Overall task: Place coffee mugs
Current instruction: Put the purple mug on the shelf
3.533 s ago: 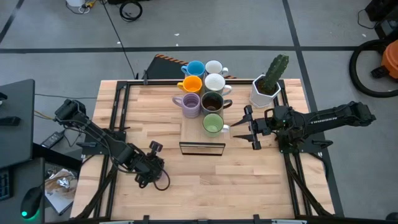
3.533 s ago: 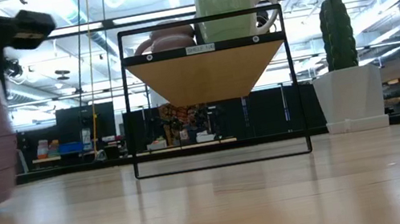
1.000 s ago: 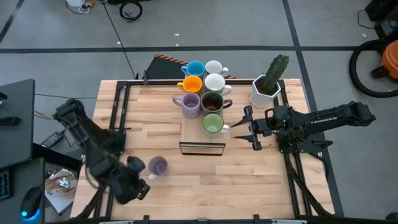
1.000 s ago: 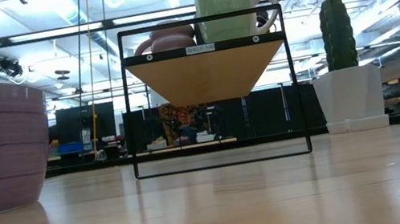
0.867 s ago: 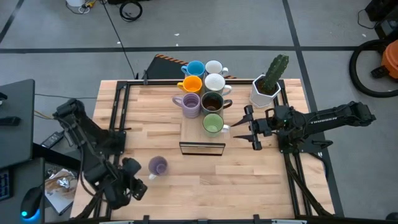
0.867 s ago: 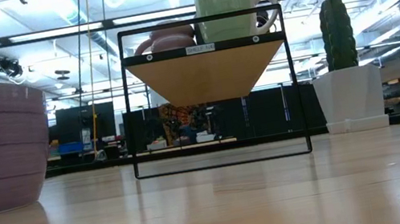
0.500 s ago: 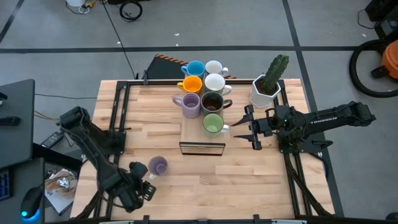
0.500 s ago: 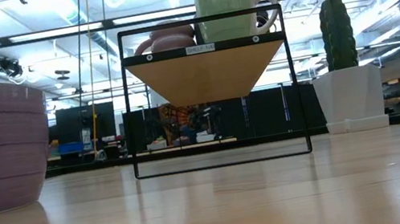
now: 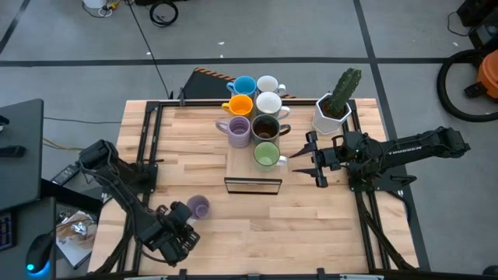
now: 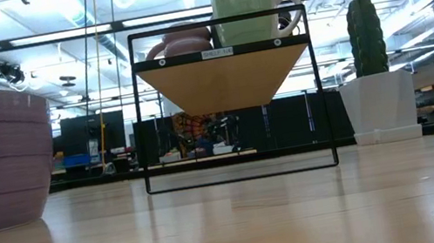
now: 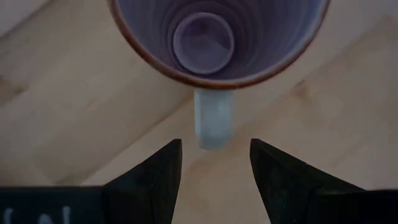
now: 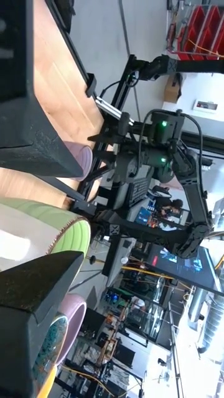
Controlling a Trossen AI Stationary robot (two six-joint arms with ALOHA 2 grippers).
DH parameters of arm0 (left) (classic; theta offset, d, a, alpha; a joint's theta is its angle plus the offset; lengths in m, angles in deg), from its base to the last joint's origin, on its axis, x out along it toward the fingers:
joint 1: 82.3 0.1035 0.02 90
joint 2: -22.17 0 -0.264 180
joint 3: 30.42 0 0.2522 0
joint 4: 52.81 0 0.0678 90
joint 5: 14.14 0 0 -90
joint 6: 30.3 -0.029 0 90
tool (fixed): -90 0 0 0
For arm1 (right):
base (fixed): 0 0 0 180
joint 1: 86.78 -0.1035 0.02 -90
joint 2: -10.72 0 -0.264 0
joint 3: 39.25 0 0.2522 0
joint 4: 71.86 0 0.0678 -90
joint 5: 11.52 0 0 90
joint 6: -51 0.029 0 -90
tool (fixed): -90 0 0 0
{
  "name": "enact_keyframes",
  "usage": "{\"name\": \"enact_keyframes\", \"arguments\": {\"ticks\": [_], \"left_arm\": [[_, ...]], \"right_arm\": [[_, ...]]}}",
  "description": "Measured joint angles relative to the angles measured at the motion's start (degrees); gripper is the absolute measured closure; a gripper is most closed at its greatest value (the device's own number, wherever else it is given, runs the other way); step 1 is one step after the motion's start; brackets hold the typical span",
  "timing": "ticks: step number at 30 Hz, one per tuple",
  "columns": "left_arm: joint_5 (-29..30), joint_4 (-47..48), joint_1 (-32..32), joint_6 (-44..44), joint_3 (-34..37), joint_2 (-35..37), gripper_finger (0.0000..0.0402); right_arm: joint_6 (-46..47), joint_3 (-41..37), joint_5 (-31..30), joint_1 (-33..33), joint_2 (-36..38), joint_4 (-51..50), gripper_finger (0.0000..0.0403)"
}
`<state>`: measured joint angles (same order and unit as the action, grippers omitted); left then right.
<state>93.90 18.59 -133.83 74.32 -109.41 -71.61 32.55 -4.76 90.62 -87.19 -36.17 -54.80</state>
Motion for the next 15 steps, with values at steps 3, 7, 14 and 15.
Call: {"name": "enact_keyframes", "arguments": {"ticks": [3,7,14,15], "left_arm": [[0.4,0.9,0.1,-1.9,0.0,-0.9,0.0205],[1.7,1.2,1.0,-4.0,0.0,-2.2,0.0205],[2.1,0.9,3.3,-8.2,0.1,-2.7,0.0206],[2.1,0.9,3.6,-8.9,0.1,-2.7,0.0209]], "right_arm": [[0.3,0.0,0.2,0.0,0.0,0.0,0.0192],[0.3,0.0,1.3,0.0,0.0,0.0,0.0192],[0.3,0.0,1.4,0.0,0.0,0.3,0.0192],[0.3,0.0,1.5,0.0,0.0,0.3,0.0192]]}}
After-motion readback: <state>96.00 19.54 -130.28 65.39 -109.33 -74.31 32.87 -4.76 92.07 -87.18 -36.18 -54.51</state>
